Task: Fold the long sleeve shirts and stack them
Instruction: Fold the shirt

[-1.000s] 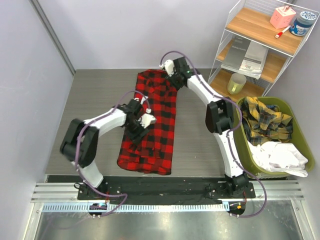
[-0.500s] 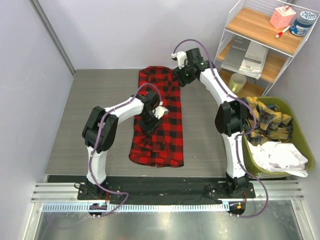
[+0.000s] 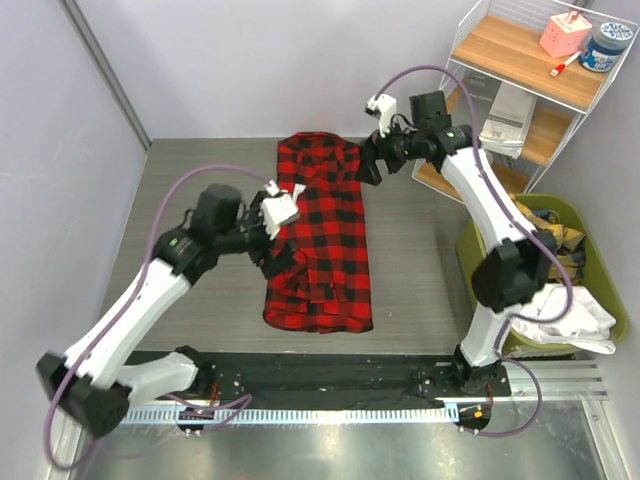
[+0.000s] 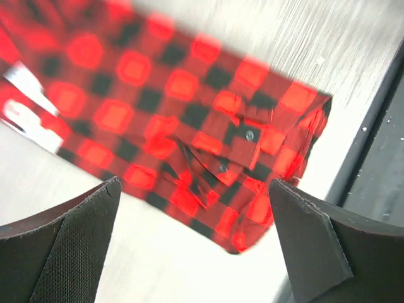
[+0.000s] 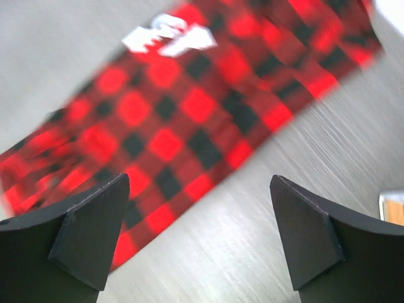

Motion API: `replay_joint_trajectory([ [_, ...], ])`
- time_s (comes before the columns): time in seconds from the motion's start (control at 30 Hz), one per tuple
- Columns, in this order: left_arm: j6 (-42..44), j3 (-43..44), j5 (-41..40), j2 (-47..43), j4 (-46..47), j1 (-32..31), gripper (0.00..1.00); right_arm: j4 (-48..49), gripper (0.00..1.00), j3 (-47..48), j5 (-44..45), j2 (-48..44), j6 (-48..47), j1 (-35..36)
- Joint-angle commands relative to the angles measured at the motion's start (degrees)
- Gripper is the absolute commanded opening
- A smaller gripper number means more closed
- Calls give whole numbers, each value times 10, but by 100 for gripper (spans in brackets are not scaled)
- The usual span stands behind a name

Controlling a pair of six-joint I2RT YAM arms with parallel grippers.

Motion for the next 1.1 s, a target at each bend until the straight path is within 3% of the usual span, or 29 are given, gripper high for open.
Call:
replay_joint_trajectory([
  [0.0, 114, -98, 44, -64, 33, -4, 100, -8, 100, -106, -175, -105, -134, 5],
  [0.03, 187, -104, 54, -64, 3, -4, 100, -18, 100, -157, -178, -125, -169, 8],
  [0.1, 234, -138, 48, -58, -45, -4, 100, -23, 100, -227, -172, -157, -240, 19],
  [0.23, 318, -246, 25, -101, 11, -4, 100, 63, 100, -479, -96, -301, -334, 82],
  [0.43, 422, -331, 50, -102, 60, -12, 99, 154, 100, -676, -58, -381, -435, 168],
  [0.67, 448, -398, -2, -87, 175, -44, 96, 230, 100, -755, -17, -377, -501, 214],
  [0.8, 466, -417, -8, -81, 192, -51, 96, 254, 100, -778, -7, -361, -542, 233],
  [1.07, 470, -424, -42, -31, 250, -65, 93, 351, 97, -791, 32, -291, -530, 259],
])
